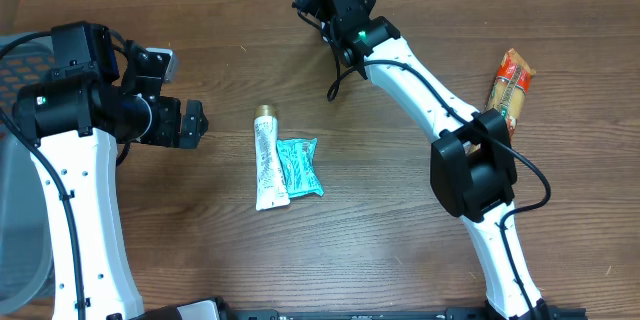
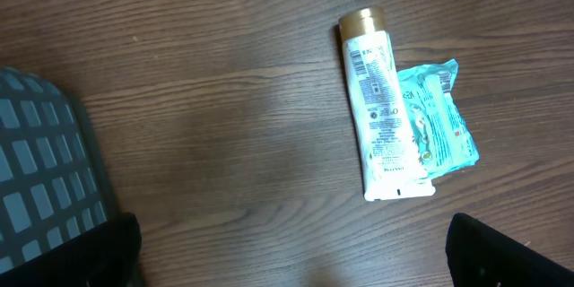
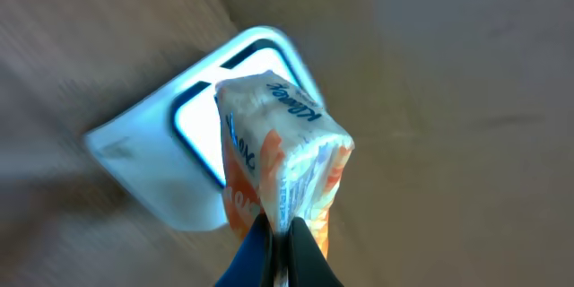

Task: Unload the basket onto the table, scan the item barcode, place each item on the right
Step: 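Carry the Kleenex pack right and place it beside the spaghetti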

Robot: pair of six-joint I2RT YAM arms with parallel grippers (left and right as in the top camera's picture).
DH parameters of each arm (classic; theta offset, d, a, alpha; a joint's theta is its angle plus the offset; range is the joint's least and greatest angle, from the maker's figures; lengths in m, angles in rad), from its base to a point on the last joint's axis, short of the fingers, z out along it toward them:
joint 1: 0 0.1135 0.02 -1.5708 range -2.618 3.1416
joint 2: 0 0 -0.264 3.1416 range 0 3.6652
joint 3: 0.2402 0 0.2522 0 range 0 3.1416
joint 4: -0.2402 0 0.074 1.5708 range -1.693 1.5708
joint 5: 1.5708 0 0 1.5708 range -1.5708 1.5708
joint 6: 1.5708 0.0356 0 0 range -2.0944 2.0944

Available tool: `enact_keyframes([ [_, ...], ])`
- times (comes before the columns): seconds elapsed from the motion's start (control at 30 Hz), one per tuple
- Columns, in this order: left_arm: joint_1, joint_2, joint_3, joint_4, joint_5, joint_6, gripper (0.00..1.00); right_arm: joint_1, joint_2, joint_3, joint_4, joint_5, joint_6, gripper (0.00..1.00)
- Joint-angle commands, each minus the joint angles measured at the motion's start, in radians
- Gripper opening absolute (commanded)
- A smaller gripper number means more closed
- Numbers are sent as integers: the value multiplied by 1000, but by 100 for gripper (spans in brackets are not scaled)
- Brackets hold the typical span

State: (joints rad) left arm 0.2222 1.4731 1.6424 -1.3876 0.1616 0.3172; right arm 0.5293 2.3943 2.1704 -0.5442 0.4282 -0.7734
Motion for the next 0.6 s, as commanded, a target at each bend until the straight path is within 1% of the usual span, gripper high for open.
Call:
enact_keyframes([
  [0.0,-1,-9,8,1,12,0,100,-21,-192,4,-78,-147,230,4],
  [0.1,-1,-9,8,1,12,1,100,-45,-321,4,-232,-318,371,4],
  [0.17,-1,-9,8,1,12,0,100,-79,-406,4,-360,-431,523,4],
  [0.27,-1,-9,8,1,12,0,100,-150,-477,4,-564,-529,749,4],
  [0.33,-1,-9,8,1,12,0,100,-204,-483,3,-699,-567,822,4],
  [0.43,-1,-9,8,1,12,0,100,-291,-462,-35,-879,-587,821,4],
  [0.5,-1,-9,8,1,12,0,100,-337,-451,-95,-918,-587,809,4],
  [0.57,-1,-9,8,1,12,0,100,-382,-449,-199,-902,-588,803,4],
])
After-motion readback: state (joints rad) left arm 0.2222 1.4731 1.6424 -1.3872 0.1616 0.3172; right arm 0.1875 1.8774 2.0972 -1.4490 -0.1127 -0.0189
